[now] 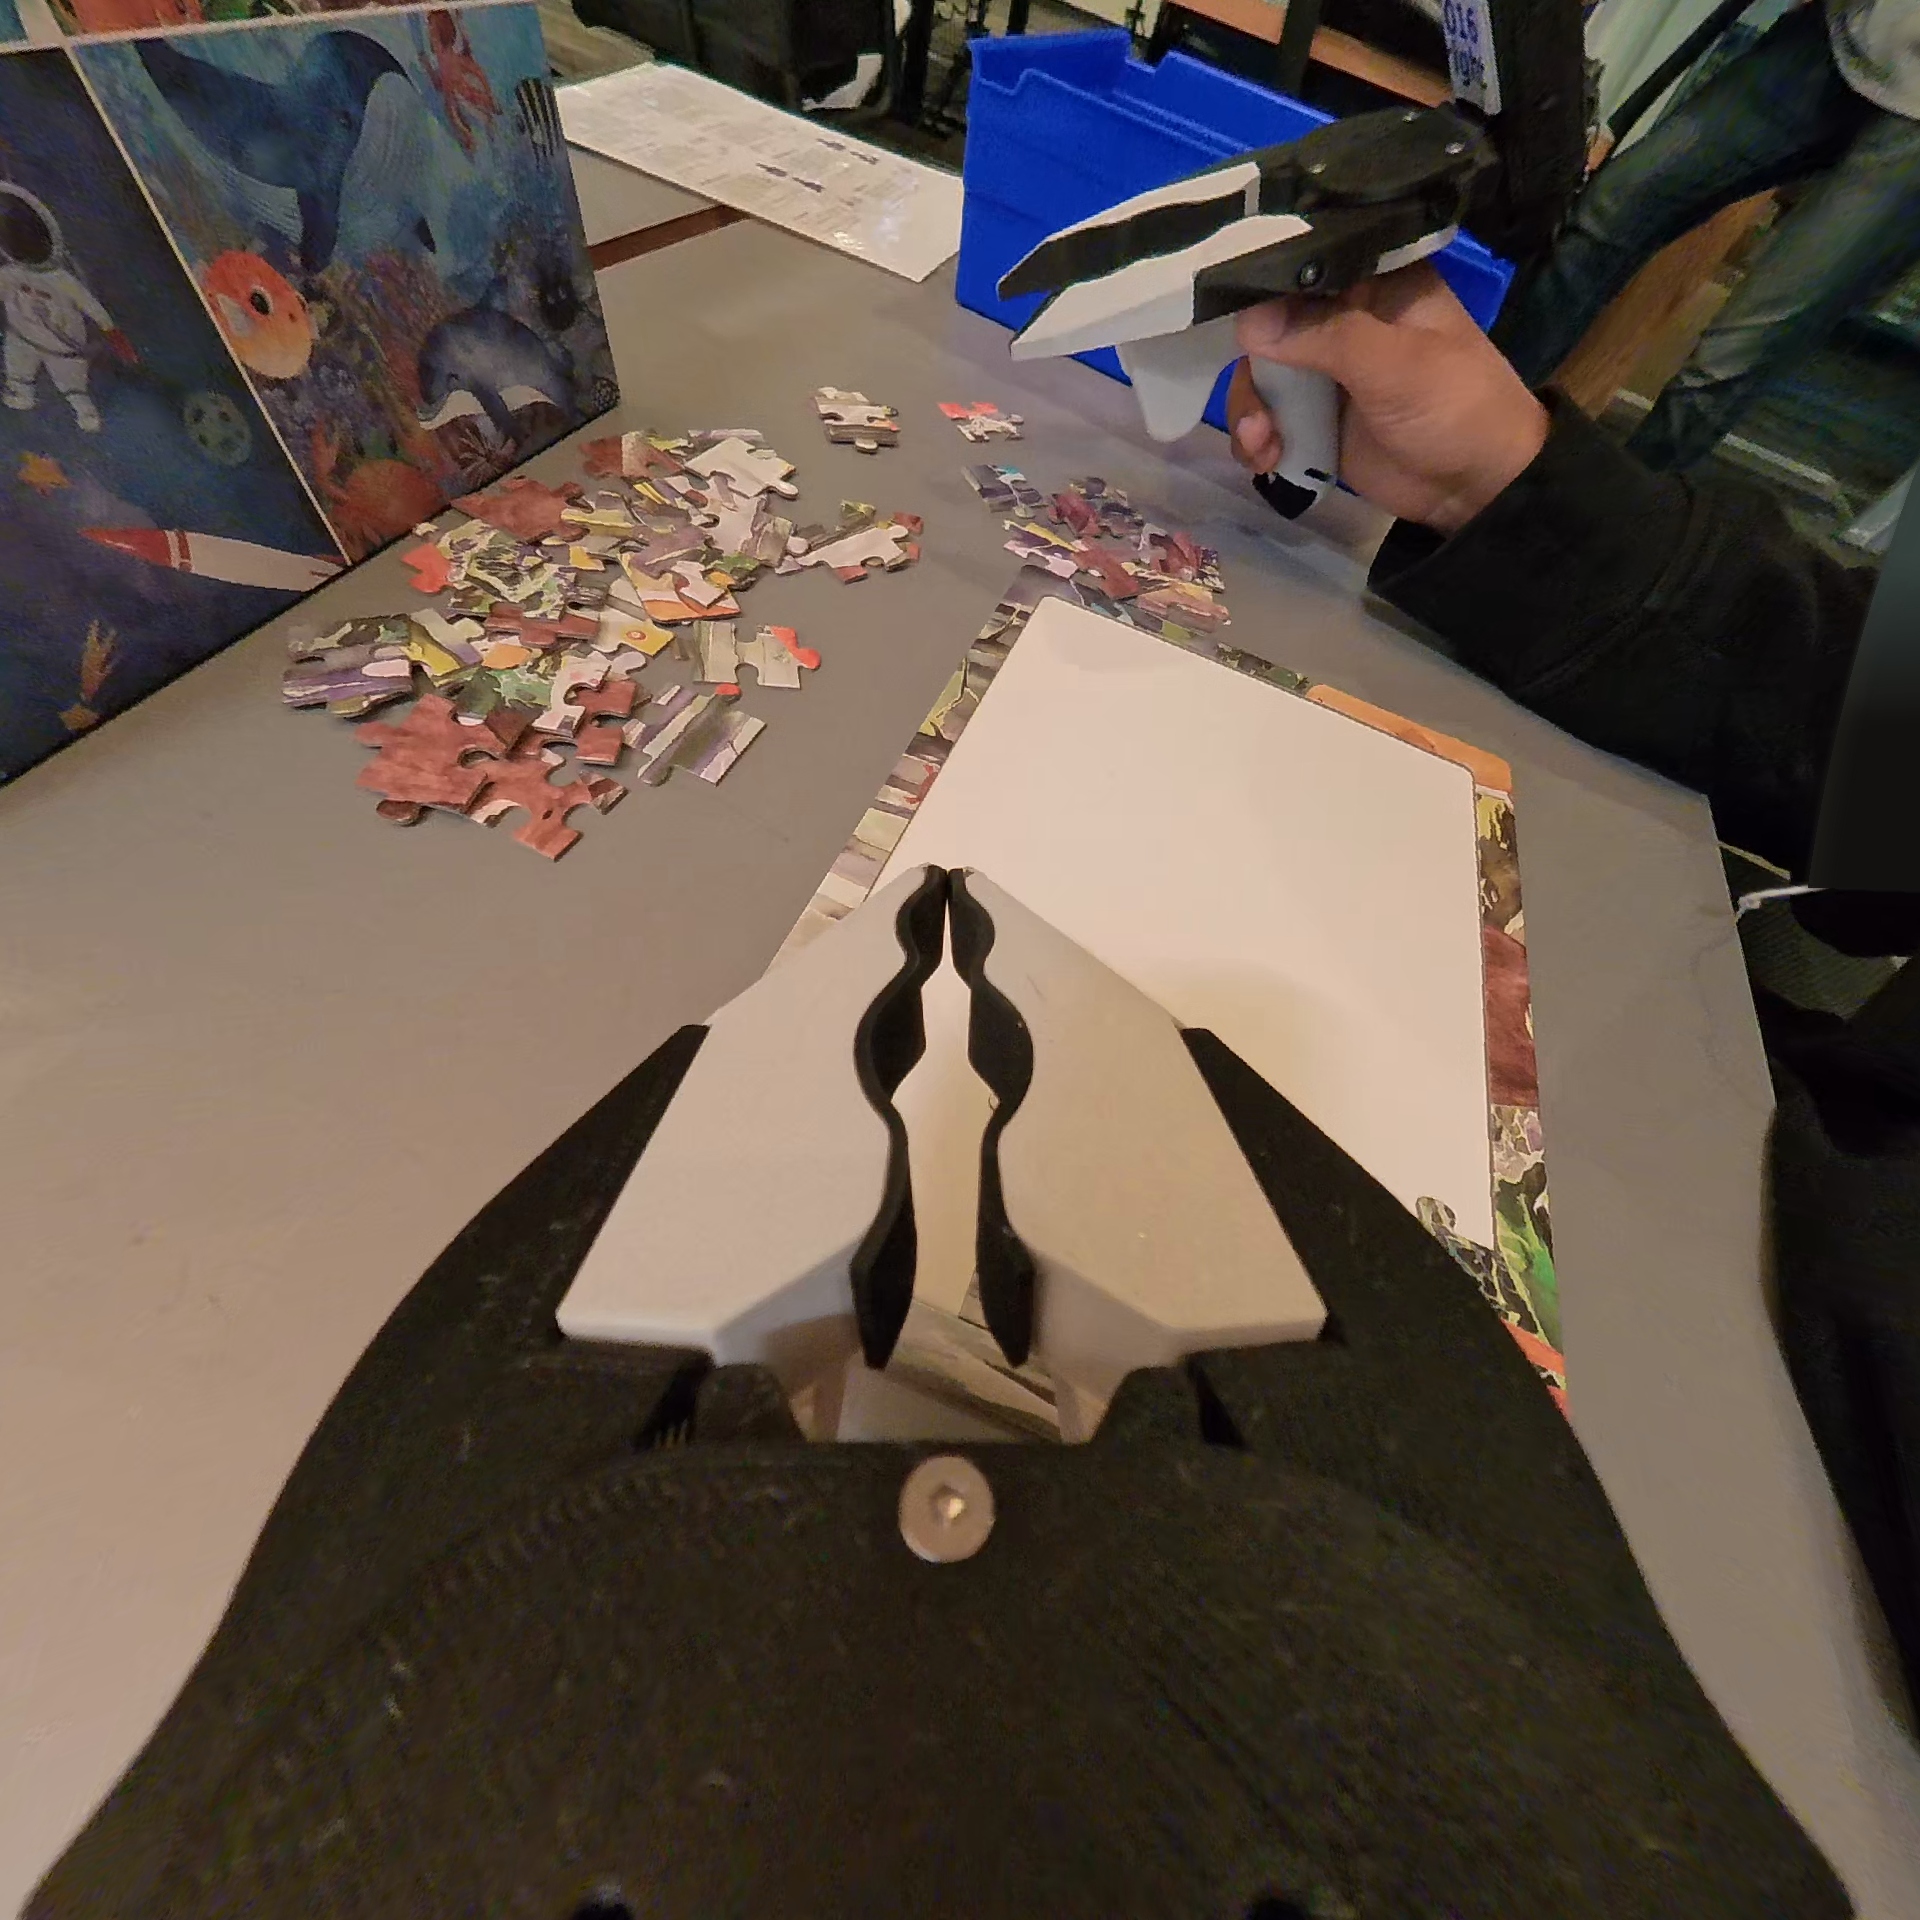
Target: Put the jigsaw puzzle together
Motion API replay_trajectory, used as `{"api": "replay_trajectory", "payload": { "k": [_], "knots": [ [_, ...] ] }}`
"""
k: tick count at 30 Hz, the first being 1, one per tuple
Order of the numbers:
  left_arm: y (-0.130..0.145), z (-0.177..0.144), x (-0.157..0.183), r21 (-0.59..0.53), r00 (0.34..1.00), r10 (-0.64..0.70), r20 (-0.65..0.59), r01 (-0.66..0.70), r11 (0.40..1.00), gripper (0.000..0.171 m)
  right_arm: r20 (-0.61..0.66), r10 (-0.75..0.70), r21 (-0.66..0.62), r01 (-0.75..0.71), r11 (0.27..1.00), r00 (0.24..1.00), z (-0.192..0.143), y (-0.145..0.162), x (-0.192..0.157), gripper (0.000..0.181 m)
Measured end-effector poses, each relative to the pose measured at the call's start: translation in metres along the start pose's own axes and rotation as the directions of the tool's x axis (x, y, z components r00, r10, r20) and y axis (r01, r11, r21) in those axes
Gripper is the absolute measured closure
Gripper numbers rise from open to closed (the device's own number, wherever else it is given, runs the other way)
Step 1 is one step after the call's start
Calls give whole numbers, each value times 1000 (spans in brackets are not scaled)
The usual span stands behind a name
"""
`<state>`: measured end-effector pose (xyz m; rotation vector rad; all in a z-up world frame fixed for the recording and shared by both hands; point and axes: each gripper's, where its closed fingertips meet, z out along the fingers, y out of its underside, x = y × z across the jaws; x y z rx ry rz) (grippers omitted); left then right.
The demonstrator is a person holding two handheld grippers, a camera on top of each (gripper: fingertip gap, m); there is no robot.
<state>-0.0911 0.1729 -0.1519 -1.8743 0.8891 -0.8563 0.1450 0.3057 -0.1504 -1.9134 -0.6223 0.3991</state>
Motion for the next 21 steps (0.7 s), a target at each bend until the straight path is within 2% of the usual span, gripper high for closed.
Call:
{"api": "replay_trajectory", "payload": {
  "k": [21],
  "knots": [
    [3, -1, -6, -5, 1000, -16, 16, 16, 1000, 171, 28, -35, -9, 35, 999, 999, 4, 1, -13, 134]
  ]
}}
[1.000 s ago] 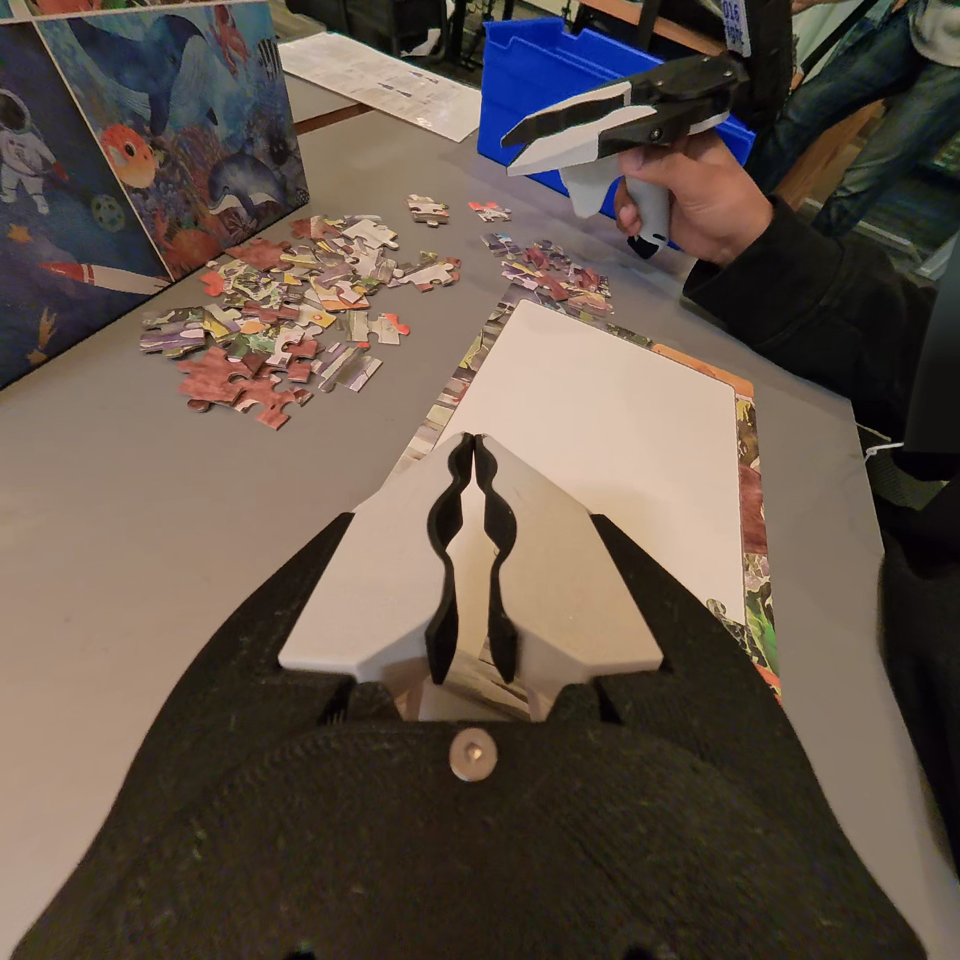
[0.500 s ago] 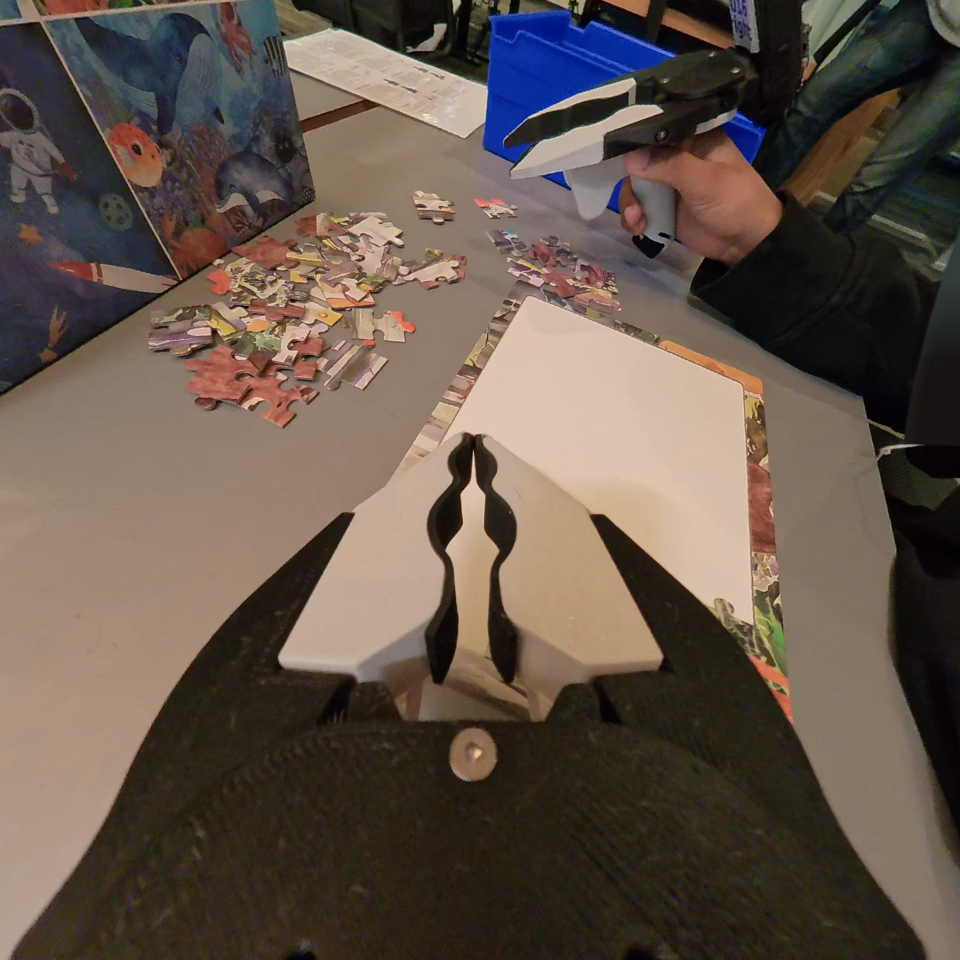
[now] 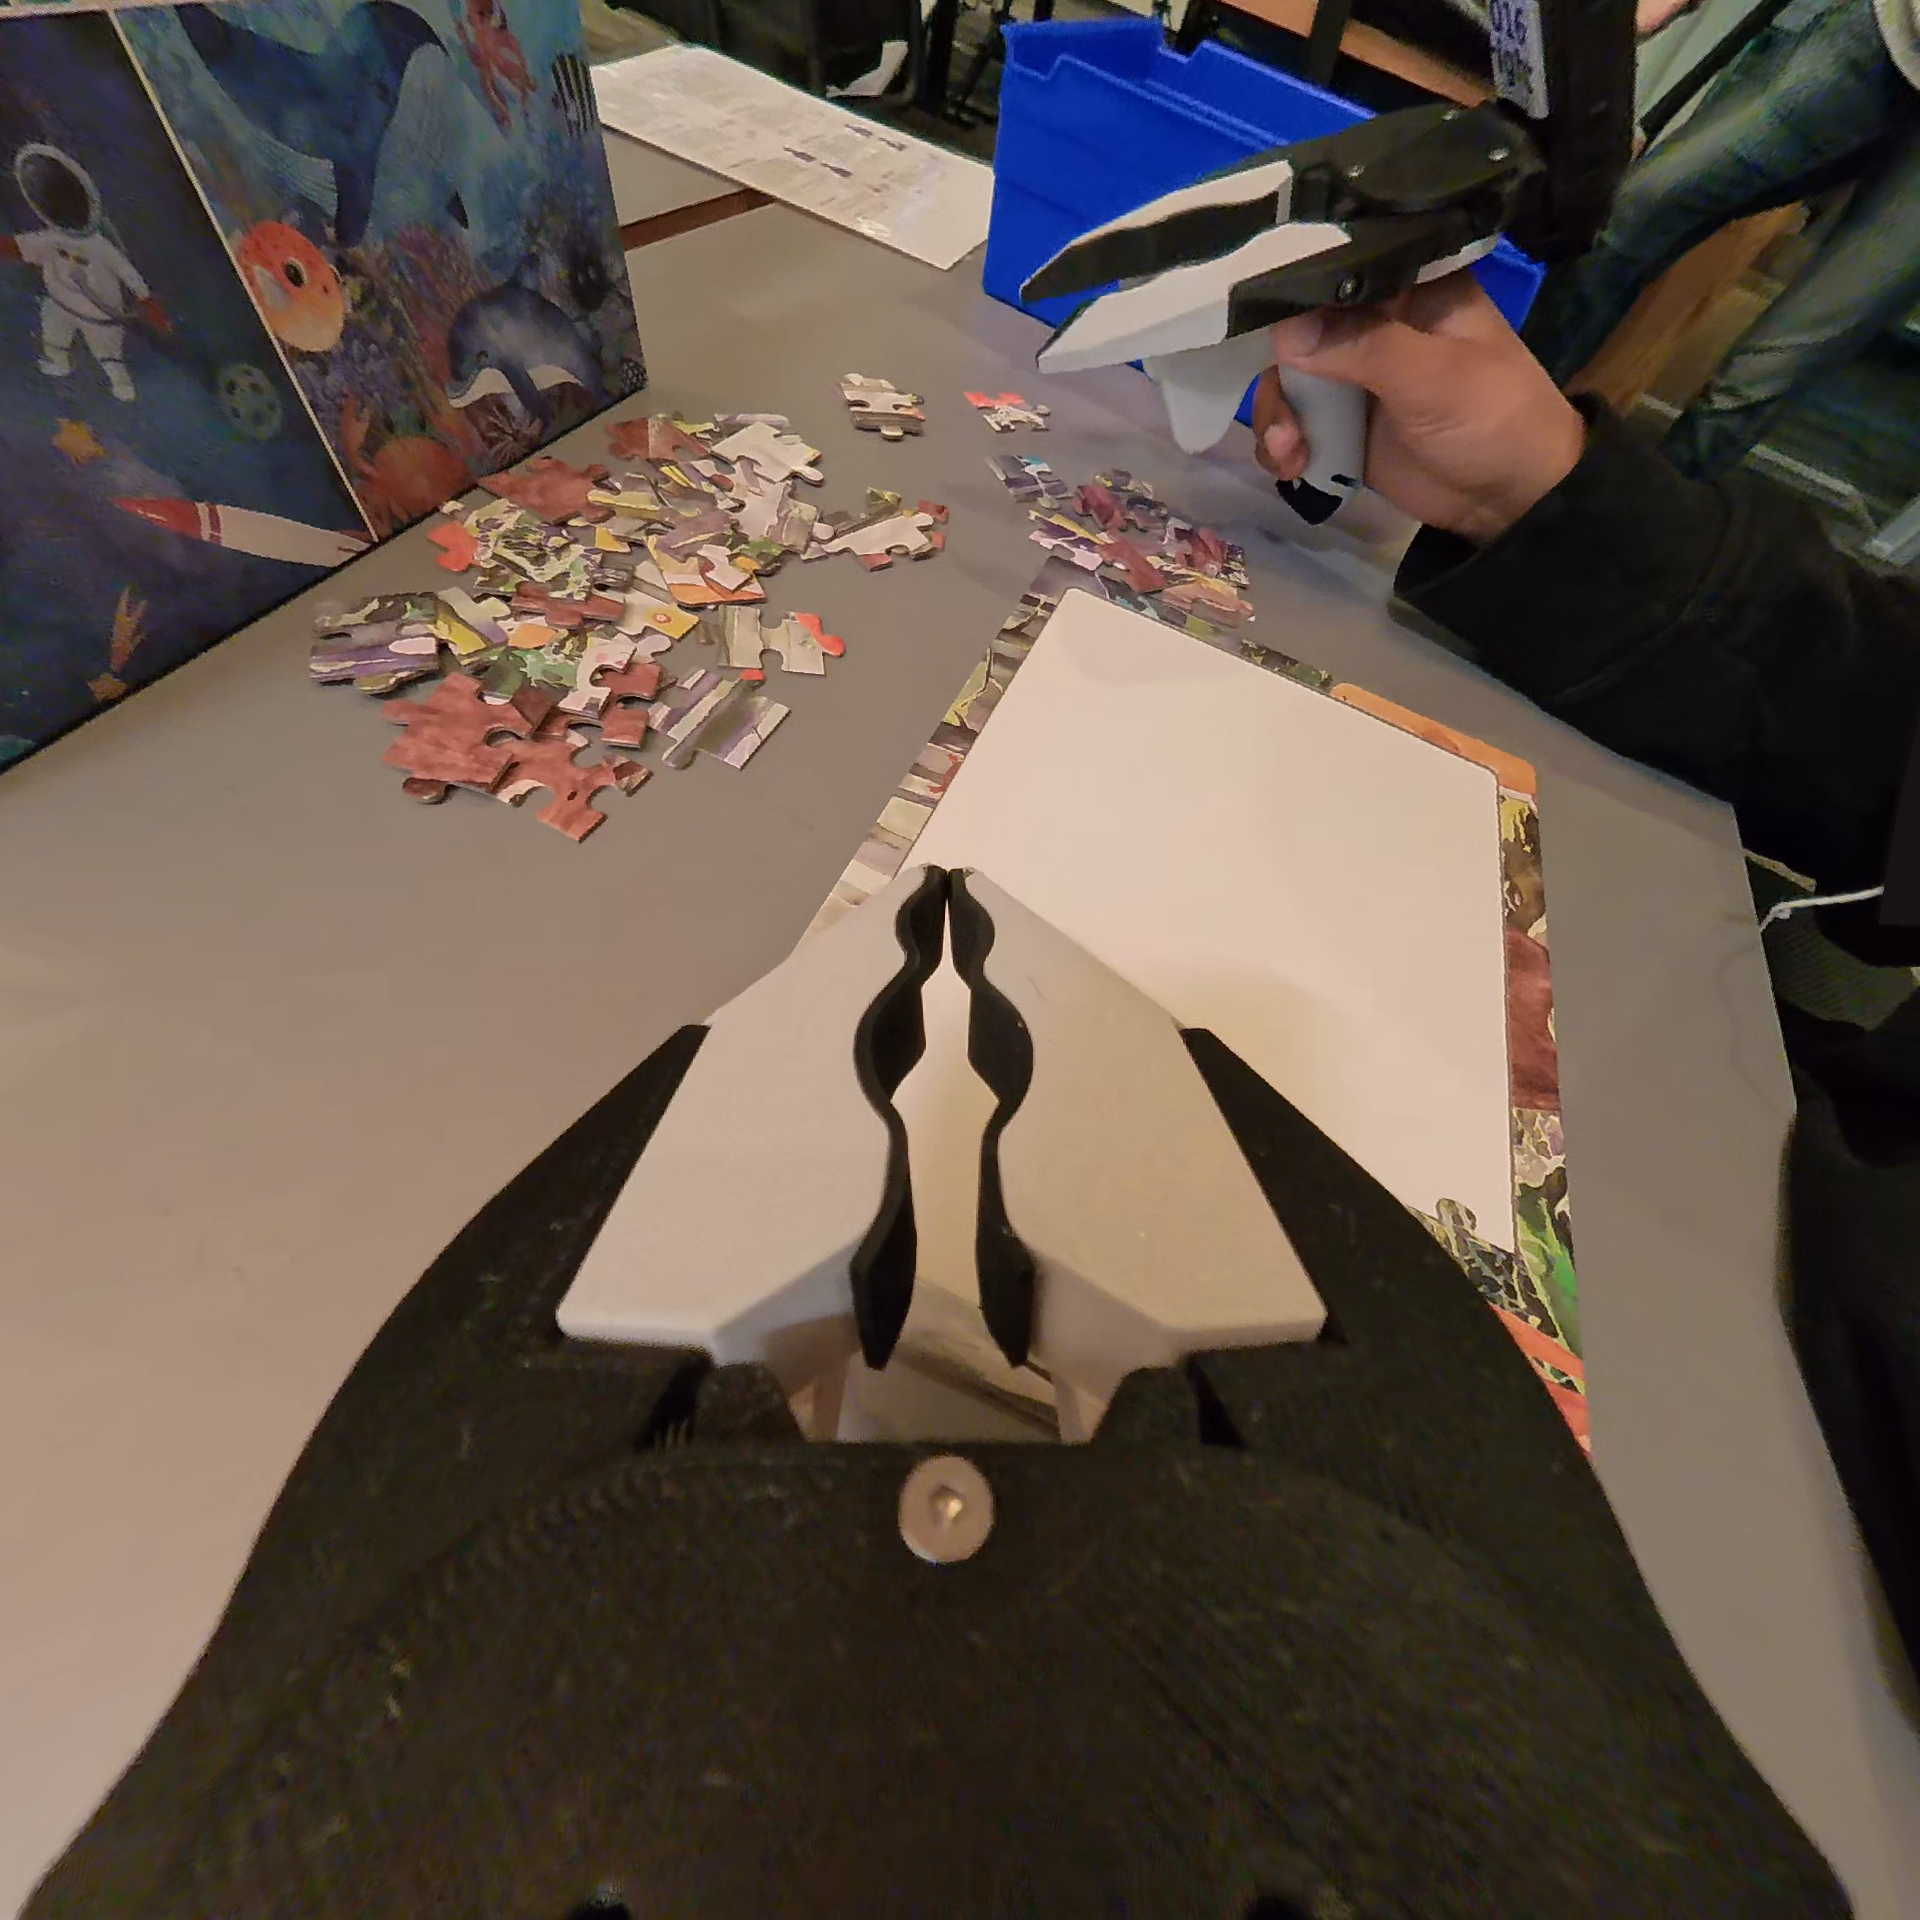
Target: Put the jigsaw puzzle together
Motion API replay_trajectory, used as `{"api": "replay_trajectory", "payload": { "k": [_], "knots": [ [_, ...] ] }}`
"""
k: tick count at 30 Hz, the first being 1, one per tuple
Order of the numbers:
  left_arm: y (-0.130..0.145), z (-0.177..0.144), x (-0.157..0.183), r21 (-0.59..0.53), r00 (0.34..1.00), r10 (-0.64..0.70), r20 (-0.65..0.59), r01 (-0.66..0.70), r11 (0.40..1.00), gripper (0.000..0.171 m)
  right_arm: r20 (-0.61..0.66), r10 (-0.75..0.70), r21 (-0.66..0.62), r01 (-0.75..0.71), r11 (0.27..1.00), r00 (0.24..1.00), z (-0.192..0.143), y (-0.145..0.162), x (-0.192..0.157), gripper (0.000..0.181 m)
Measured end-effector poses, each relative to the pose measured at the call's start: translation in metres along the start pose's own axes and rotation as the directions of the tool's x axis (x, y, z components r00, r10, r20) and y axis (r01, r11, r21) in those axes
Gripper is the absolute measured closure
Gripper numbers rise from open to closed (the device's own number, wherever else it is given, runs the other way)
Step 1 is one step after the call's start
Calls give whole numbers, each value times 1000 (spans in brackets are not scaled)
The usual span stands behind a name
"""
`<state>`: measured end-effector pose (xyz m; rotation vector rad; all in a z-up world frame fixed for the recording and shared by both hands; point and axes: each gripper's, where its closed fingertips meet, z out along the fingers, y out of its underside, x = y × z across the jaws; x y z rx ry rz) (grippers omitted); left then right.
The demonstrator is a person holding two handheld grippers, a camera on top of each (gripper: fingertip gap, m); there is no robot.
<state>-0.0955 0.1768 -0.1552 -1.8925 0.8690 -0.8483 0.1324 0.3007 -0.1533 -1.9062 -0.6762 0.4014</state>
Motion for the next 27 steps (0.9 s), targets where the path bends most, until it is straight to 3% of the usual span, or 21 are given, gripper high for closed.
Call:
{"api": "replay_trajectory", "payload": {
  "k": [7, 12, 17, 23, 27],
  "knots": [
    [-1, -3, -4, 0, 1000, 1, 27, -1, 1000, 171, 5, 1, -5, -1, 1000, 1000, 1, 2, -1, 134],
    [0, -18, -42, 6, 976, -47, 210, 47, 999, 171, 7, -5, -5, 5, 1000, 1000, 1, 1, -2, 134],
    [-4, -26, -47, 39, 974, -82, 209, 76, 996, 171, 15, -9, -5, 9, 1000, 1000, 2, 1, -5, 135],
    [2, -15, -38, -4, 983, -62, 173, 63, 998, 171, 51, 7, -24, -6, 1000, 999, 6, 5, -14, 134],
    [8, -9, -35, -35, 986, -47, 162, 53, 998, 171, 182, 127, -6, -128, 992, 975, 13, -9, -51, 131]
  ]
}}
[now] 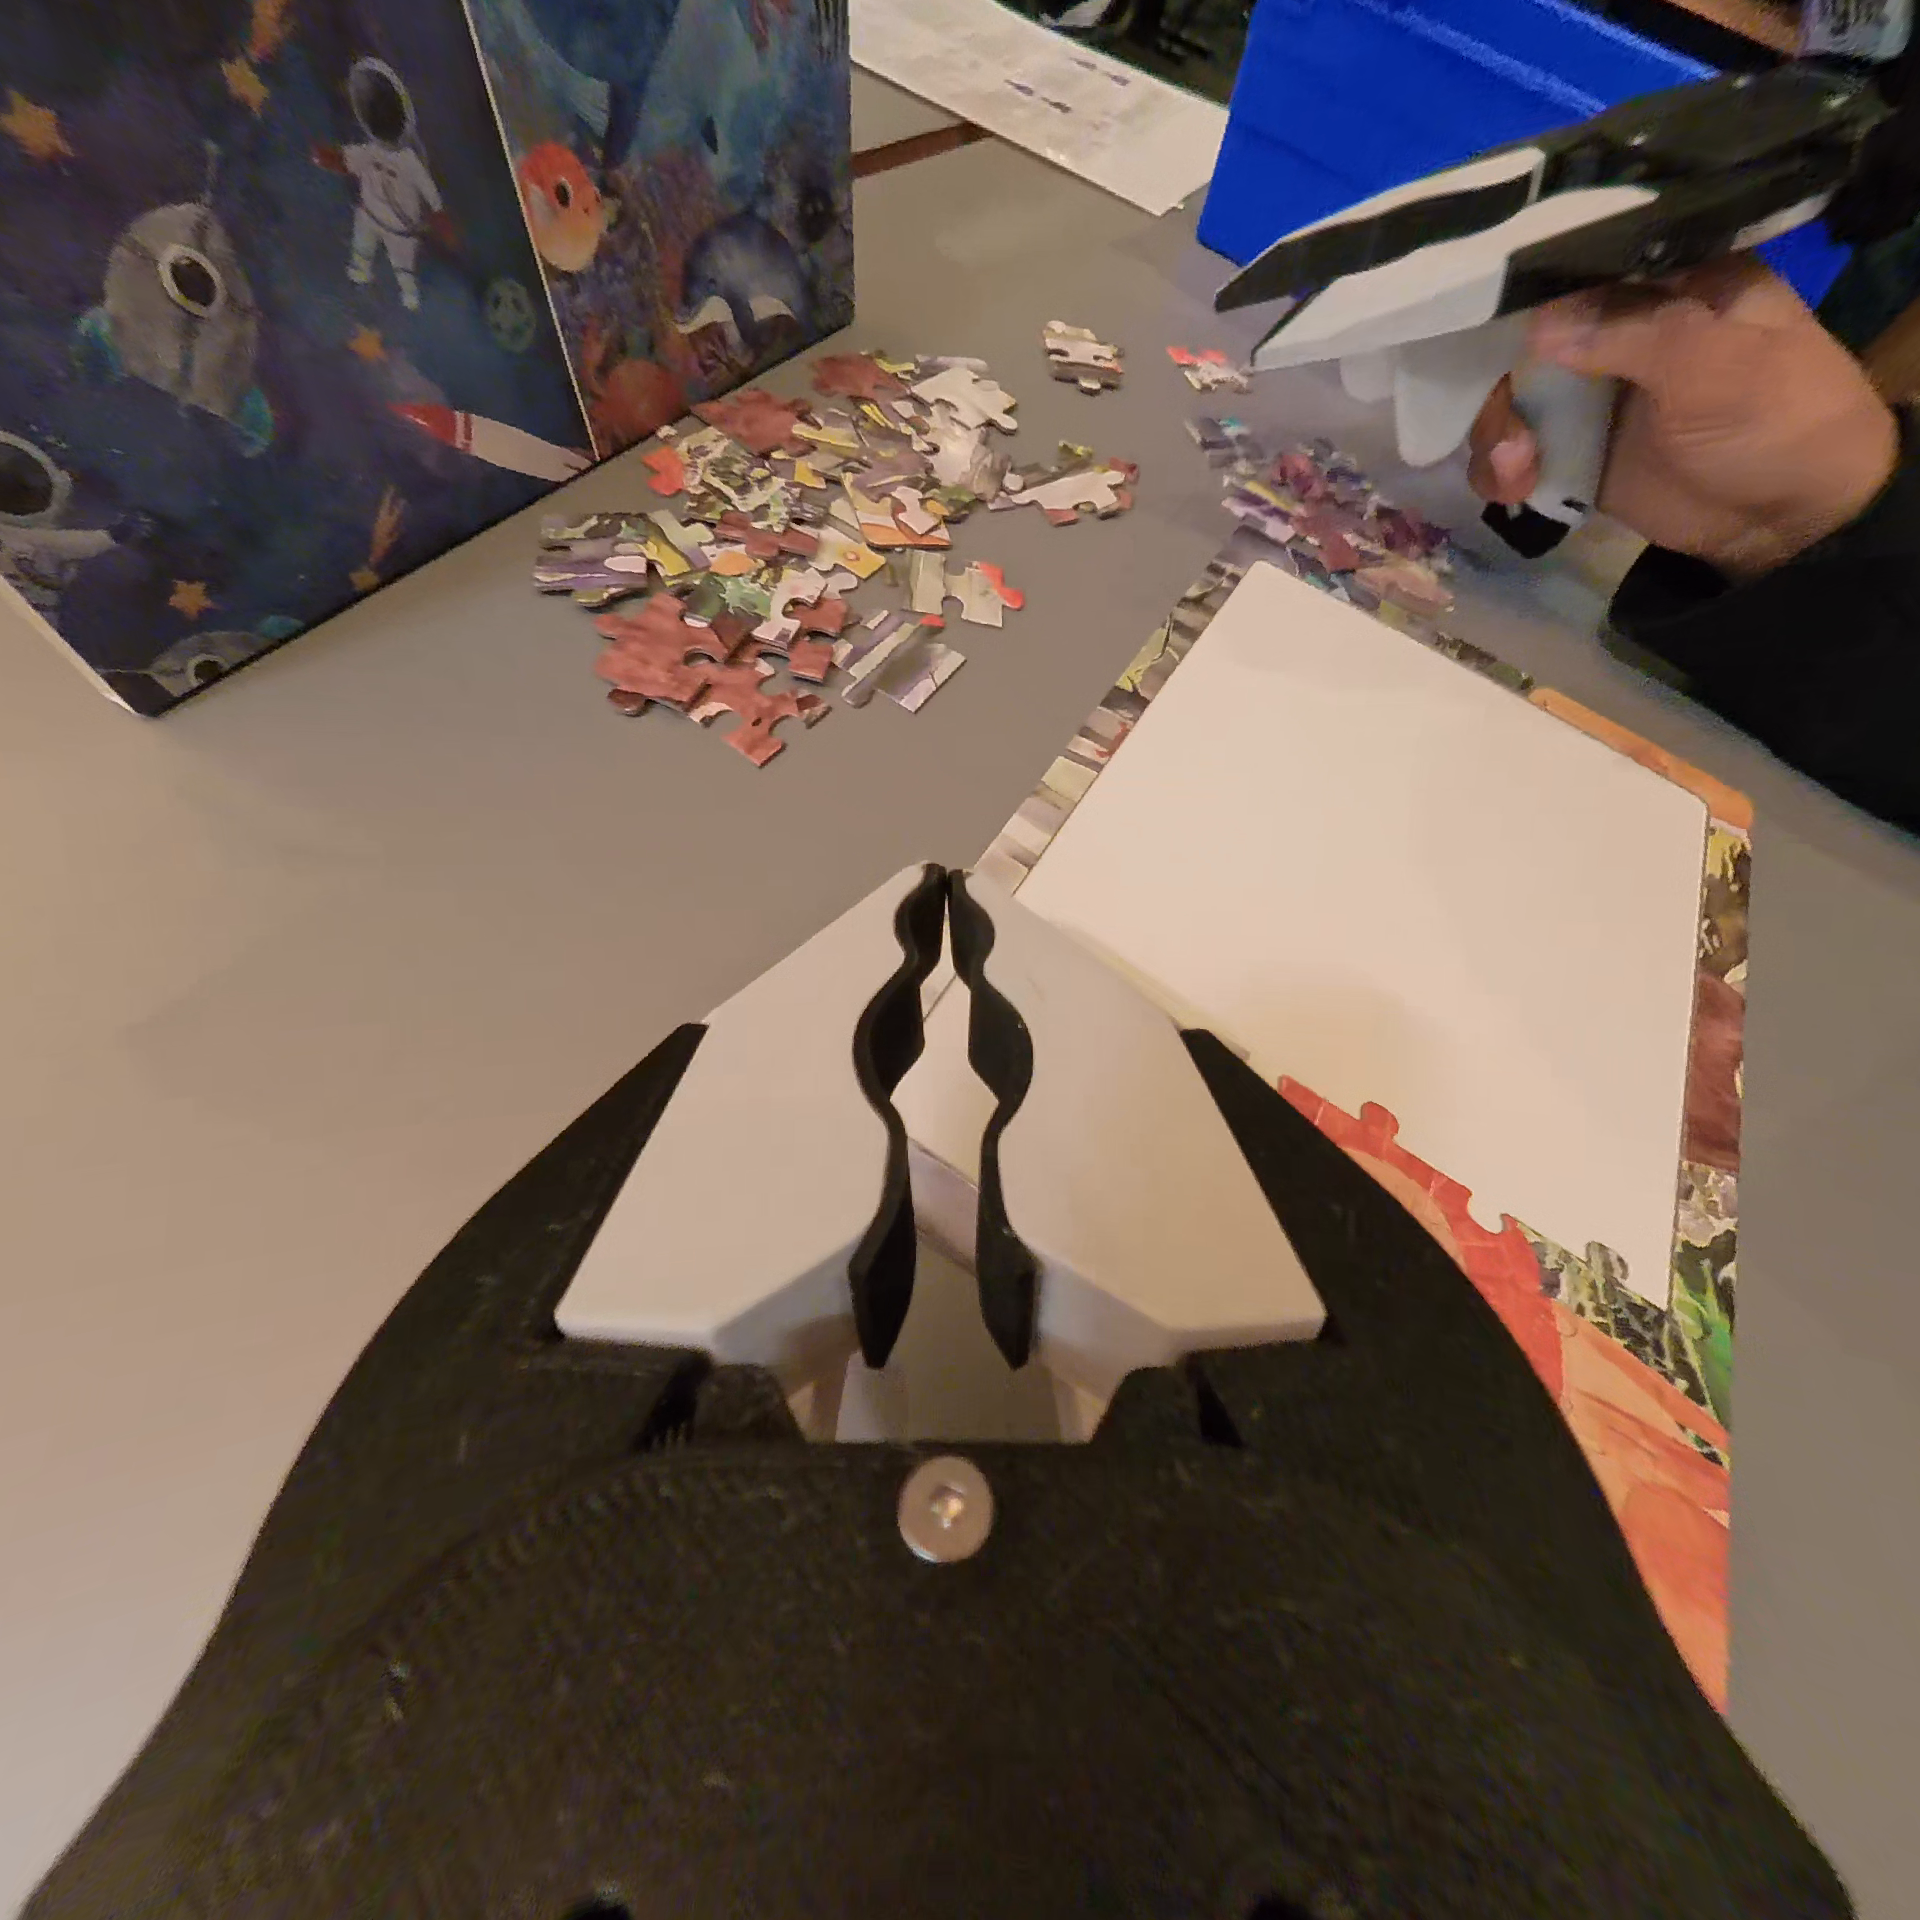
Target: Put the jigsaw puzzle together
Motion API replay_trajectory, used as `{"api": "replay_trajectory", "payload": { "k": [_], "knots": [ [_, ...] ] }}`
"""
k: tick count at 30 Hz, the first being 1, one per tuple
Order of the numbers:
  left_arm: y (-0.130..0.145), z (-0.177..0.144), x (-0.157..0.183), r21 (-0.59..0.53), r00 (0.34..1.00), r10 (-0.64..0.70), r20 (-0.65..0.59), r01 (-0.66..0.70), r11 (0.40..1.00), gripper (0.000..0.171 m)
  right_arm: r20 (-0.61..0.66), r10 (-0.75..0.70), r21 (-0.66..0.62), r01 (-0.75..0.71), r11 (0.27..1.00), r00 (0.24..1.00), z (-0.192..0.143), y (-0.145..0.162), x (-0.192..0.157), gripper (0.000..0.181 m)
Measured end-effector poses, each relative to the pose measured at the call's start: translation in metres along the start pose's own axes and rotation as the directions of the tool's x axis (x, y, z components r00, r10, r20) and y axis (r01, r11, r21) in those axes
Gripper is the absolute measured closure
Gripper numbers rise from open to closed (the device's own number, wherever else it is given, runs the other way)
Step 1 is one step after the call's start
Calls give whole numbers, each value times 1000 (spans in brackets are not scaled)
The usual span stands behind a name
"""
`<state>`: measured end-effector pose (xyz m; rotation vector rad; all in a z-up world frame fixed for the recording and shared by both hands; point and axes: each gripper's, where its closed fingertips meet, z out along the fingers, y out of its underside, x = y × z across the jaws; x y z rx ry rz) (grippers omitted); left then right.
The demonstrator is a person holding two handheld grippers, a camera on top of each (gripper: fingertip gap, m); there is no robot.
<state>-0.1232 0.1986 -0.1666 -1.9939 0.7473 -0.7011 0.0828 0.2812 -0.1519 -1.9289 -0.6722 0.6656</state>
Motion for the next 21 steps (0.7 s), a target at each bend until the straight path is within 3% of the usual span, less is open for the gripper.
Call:
{"api": "replay_trajectory", "payload": {
  "k": [4, 8, 21],
  "knots": [
    [6, 4, -1, -23, 1000, -15, -12, 15, 1000, 171, 96, -110, -87, 118, 989, 989, 30, 7, -47, 132],
    [4, 4, 1, -9, 999, -34, -35, 33, 999, 171, 93, -292, -216, 306, 927, 952, 58, 22, -57, 138],
    [5, 6, 6, -24, 998, -15, -53, 13, 1000, 171, 176, -249, -299, 293, 908, 952, 91, 27, -55, 138]
  ]
}}
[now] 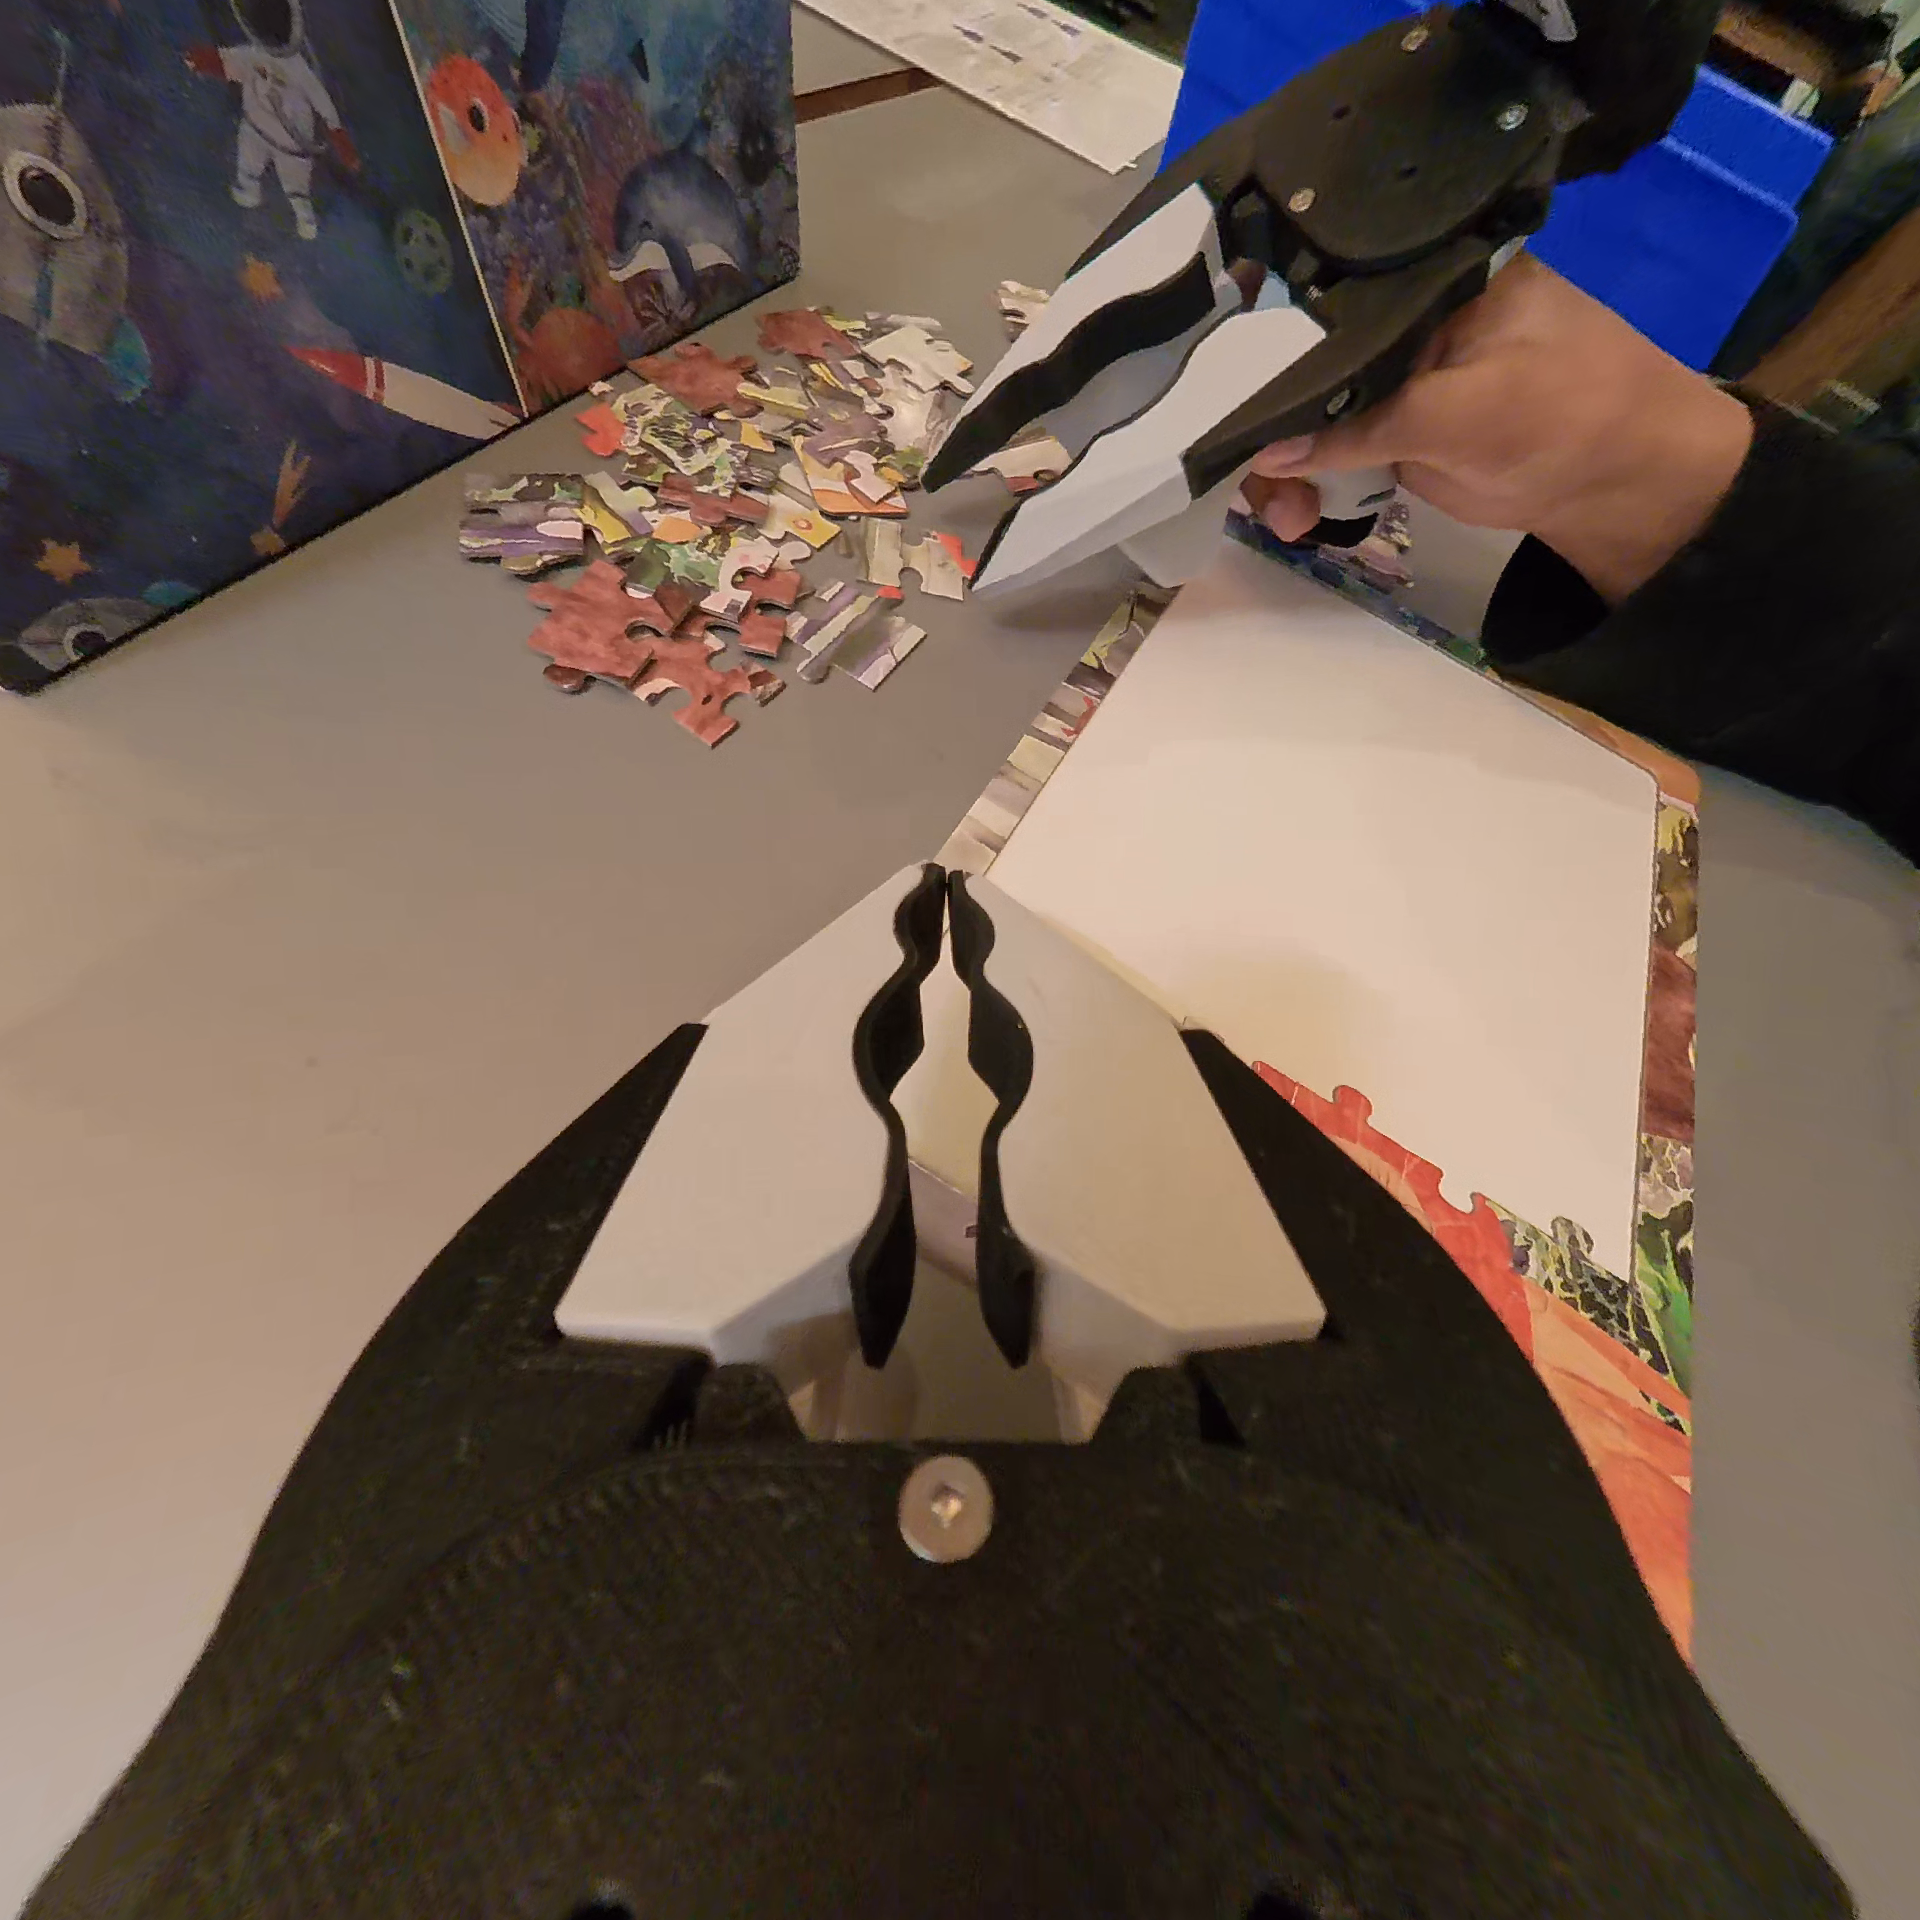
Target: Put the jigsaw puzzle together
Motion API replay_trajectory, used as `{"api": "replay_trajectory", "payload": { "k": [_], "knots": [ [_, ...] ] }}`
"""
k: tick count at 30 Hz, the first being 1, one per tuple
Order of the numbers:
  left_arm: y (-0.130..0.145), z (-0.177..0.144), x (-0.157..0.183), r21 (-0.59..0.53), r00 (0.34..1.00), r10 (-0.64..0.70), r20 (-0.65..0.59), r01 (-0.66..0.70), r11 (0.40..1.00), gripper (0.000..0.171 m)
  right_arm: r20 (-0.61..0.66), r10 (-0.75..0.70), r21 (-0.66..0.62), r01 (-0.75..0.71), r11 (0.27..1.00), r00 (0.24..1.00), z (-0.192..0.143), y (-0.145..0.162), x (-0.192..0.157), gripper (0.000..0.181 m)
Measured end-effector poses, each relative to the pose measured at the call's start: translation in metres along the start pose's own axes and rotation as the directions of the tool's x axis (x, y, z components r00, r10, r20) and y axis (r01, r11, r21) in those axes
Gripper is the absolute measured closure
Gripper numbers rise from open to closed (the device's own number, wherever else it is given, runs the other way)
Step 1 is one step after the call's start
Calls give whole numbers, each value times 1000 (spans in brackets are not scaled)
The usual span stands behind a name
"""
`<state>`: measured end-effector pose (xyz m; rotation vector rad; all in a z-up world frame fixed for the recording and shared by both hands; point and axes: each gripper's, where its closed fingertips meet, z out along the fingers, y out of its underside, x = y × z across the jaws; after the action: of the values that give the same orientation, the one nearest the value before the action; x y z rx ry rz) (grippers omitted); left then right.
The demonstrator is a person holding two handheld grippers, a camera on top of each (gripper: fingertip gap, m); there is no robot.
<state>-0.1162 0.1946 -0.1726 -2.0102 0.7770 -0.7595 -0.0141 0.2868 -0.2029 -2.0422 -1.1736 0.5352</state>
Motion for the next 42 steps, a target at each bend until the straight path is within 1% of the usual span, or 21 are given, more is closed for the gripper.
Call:
{"api": "replay_trajectory", "payload": {
  "k": [5, 10, 14, 18, 22, 23, 24, 26, 29, 37, 42],
  "knots": [
    [2, 1, 1, -13, 1000, 16, 5, -16, 1000, 171, 18, 5, -27, -5, 1000, 1000, 6, 9, 2, 138],
    [2, 2, 1, -14, 1000, 10, -2, -10, 1000, 171, 7, -10, -28, 10, 1000, 1000, 5, 11, 3, 149],
    [1, 1, 2, -11, 1000, 14, 1, -14, 1000, 171, 4, -10, -27, 10, 1000, 1000, 4, 12, 3, 151],
    [1, 1, 1, -12, 1000, 17, 3, -17, 1000, 171, -19, -34, -35, 33, 999, 999, -1, 14, 5, 151],
    [2, 1, 1, -15, 1000, 13, 2, -13, 1000, 171, -32, -39, -2, 39, 999, 999, -14, 10, 5, 152],
    [2, 1, 0, -15, 1000, 13, 3, -13, 1000, 171, -30, -37, 9, 37, 999, 999, -18, 9, 5, 170],
    [2, 2, 0, -16, 1000, 13, 3, -13, 1000, 171, -24, -36, 27, 36, 999, 999, -23, 7, 4, 181],
    [2, 2, 0, -16, 1000, 12, 2, -12, 1000, 171, -6, -16, 63, 16, 998, 1000, -31, 5, 3, 179],
    [4, 2, 0, -22, 1000, 13, 2, -13, 1000, 171, 25, 39, 79, -41, 996, 999, -40, 6, 4, 175],
    [5, 4, 2, -29, 1000, 17, -3, -17, 999, 171, -27, 93, 132, -88, 987, 995, -61, 4, 26, 170],
    [5, 4, 2, -30, 1000, 16, -5, -16, 999, 171, -32, 107, 164, -101, 981, 994, -66, 0, 30, 168]
  ]
}}
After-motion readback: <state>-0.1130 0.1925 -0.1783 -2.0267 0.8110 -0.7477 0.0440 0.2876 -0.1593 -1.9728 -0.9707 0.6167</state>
